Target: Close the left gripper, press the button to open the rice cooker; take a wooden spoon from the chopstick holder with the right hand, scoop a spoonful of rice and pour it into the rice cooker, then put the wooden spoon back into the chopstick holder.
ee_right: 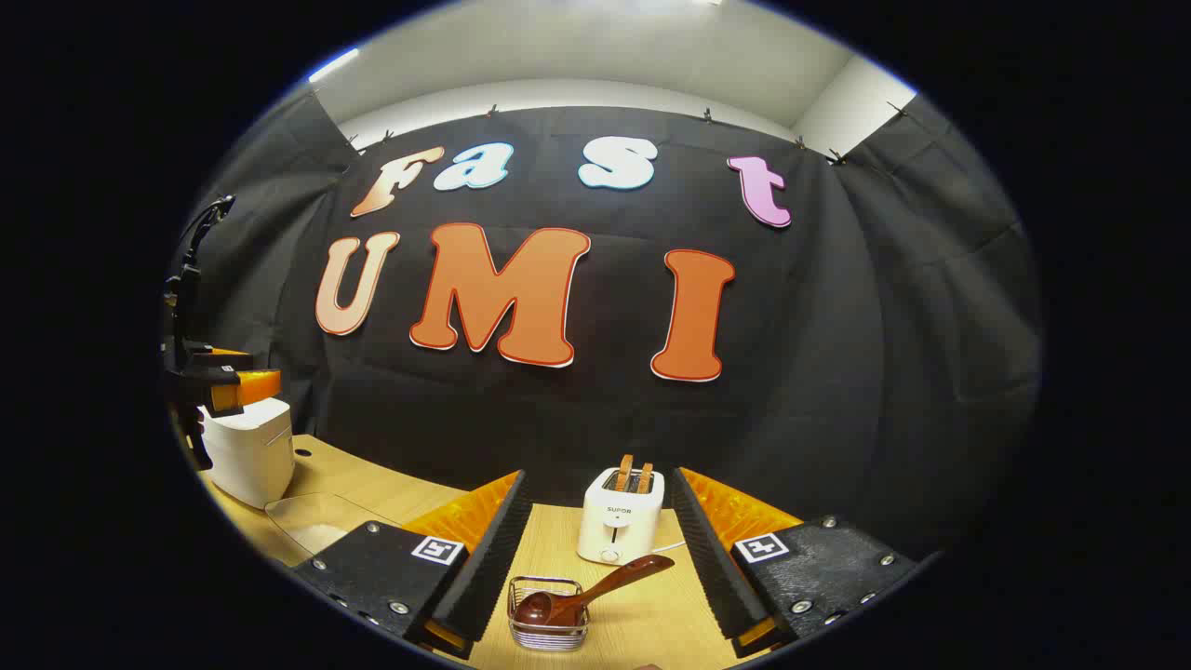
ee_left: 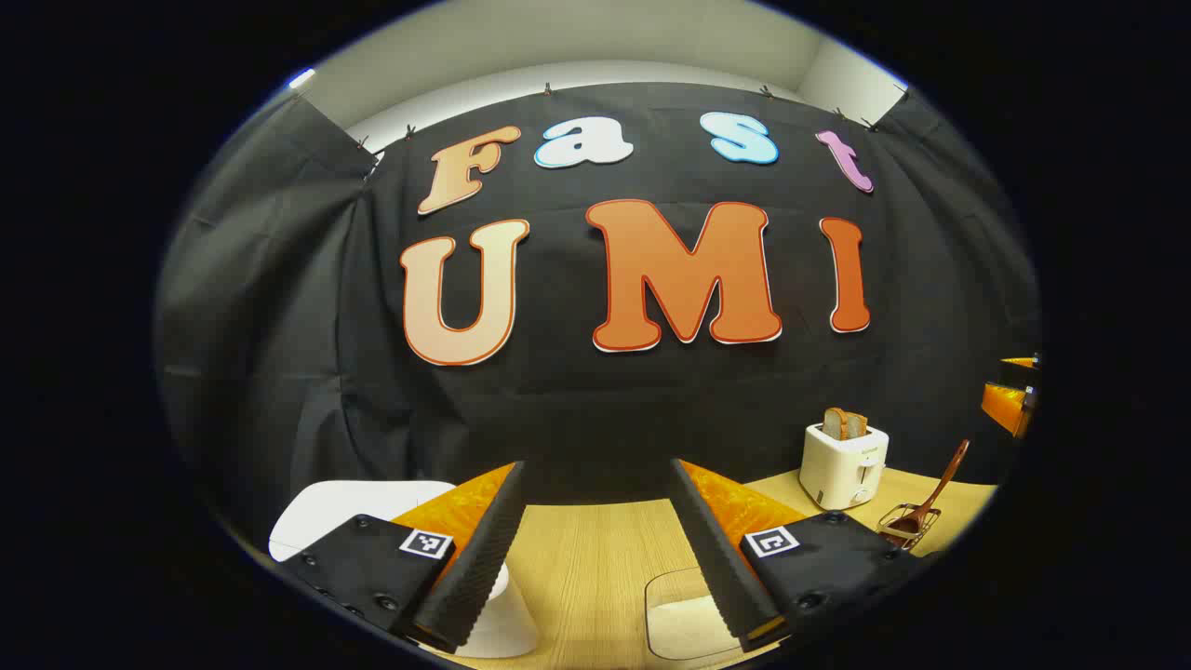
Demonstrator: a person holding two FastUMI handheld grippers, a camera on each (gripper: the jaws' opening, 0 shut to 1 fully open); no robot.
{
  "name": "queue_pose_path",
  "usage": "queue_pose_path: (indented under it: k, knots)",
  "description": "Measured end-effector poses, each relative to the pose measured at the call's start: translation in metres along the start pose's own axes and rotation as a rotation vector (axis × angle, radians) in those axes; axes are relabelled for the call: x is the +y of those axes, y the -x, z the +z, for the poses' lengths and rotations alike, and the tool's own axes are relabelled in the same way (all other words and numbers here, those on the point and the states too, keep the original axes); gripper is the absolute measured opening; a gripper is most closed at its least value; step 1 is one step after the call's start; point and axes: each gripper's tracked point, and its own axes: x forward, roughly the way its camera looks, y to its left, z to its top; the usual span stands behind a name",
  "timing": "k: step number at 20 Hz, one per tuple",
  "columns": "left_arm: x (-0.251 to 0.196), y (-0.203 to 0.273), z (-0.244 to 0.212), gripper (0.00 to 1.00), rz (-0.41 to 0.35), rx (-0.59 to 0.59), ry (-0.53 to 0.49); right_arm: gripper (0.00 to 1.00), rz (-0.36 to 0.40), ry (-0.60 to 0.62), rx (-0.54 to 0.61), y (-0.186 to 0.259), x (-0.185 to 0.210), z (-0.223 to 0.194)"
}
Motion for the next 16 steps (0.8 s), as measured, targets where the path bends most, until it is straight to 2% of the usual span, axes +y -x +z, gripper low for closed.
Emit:
queue_pose_path:
  k: [1,4,5,7,8,9,15,16]
  knots:
    - [-0.001,0.0,0.0,0.98,-0.001,-0.003,-0.004,0.9,0.0,0.001,0.0,-0.001,0.0,0.0]
    - [-0.005,-0.001,-0.002,0.96,-0.014,0.003,0.006,0.9,0.004,0.0,0.002,-0.002,0.002,-0.001]
    - [-0.004,-0.001,-0.003,0.96,-0.014,0.008,0.007,0.93,0.008,-0.001,0.002,-0.002,0.003,-0.001]
    - [-0.002,0.0,-0.001,1.0,-0.01,0.003,0.005,0.9,0.013,0.002,0.002,-0.002,0.004,-0.002]
    - [0.0,0.0,0.001,1.0,-0.002,-0.002,-0.002,0.93,0.01,0.006,0.001,-0.002,0.002,-0.001]
    - [0.001,0.0,0.003,0.96,-0.001,-0.005,-0.008,0.93,0.01,0.007,0.001,-0.003,0.003,-0.001]
    - [0.002,-0.003,0.014,0.96,-0.007,-0.015,0.001,0.9,0.022,0.002,-0.011,-0.005,0.005,0.004]
    - [0.003,-0.002,0.016,1.0,-0.007,-0.021,0.002,0.9,0.024,0.004,-0.012,-0.005,0.006,0.005]
